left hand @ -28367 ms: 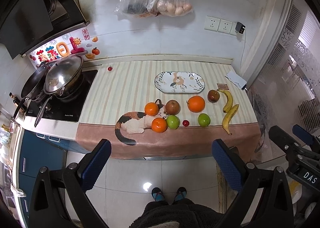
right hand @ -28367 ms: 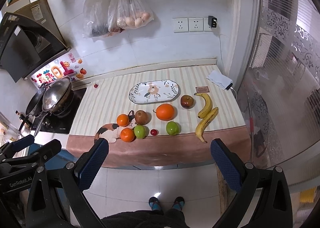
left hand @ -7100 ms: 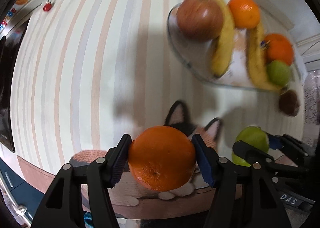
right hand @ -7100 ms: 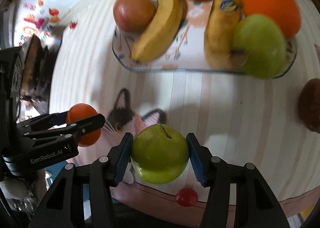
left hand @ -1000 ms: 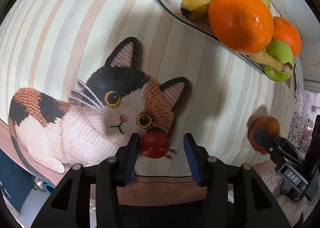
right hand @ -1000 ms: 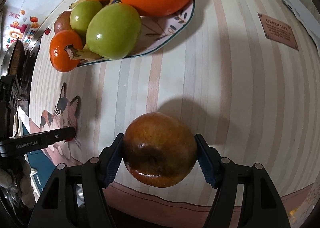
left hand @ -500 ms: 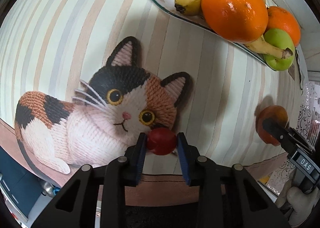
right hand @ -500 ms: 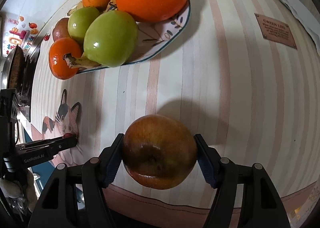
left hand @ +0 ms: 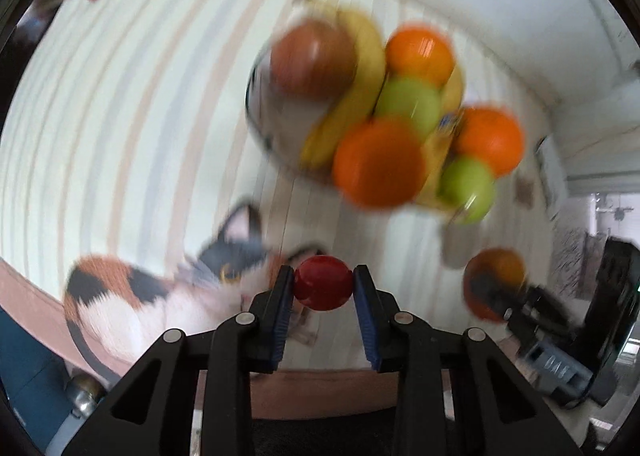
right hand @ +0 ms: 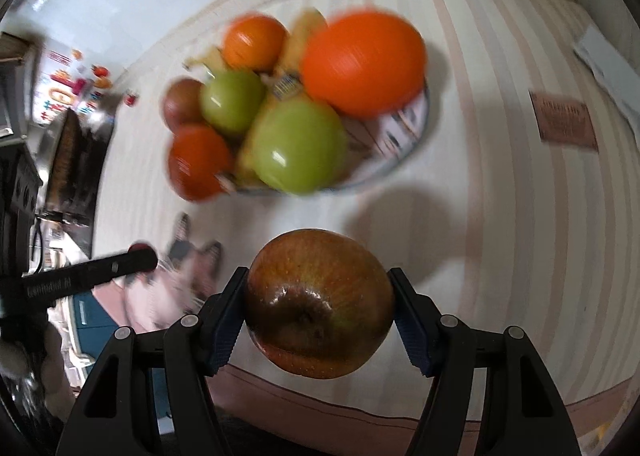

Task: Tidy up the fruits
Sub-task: 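Carry the cherry tomato and brown apple to the plate with both grippers, then release the tomato and brown apple onto the plate and withdraw both grippers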

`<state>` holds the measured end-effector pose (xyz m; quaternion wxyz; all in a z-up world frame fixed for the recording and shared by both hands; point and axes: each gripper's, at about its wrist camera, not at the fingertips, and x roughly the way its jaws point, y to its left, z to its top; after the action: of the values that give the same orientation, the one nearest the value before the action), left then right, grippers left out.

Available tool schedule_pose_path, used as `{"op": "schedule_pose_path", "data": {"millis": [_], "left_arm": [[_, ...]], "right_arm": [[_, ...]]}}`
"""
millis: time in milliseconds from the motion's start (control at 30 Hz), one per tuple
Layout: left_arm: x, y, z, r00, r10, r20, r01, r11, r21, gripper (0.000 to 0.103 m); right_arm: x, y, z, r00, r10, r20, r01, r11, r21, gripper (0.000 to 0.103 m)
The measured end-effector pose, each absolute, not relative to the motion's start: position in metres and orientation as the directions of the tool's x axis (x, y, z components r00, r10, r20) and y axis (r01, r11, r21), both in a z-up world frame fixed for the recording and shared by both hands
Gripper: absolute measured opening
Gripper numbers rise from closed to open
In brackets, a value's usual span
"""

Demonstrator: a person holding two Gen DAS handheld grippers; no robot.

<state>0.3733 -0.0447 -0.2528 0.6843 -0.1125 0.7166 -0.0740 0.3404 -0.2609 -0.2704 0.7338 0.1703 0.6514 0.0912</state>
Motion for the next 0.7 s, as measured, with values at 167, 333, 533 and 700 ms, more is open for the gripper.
{"op": "schedule_pose_path", "data": {"millis": [167, 333, 533, 700], "left_arm": [[0.417, -0.041, -0.237, 0.034, -0.254, -0.967, -0.053, 0.965, -0.255, 0.027], [0.449, -0.038, -0.26, 0.012, -0.243, -0.97, -0.056, 0.968, -0.243, 0.027], [0.466, -0.036, -0.285, -0.041, -0.244, -0.969, -0.065, 0.968, -0.241, 0.028], [0.463, -0.033, -0.295, -0.064, -0.264, -0.962, -0.091, 0.962, -0.258, 0.028]], "right_arm": [[0.378, -0.25, -0.238, 0.201, 0.35, -0.915, 0.028, 0.931, 0.363, 0.07], [0.42, -0.235, -0.238, 0.213, 0.31, -0.926, -0.012, 0.949, 0.315, 0.07], [0.448, -0.214, -0.257, 0.173, 0.267, -0.948, -0.067, 0.964, 0.259, 0.07], [0.457, -0.213, -0.258, 0.187, 0.263, -0.946, -0.067, 0.965, 0.255, 0.07]]}}
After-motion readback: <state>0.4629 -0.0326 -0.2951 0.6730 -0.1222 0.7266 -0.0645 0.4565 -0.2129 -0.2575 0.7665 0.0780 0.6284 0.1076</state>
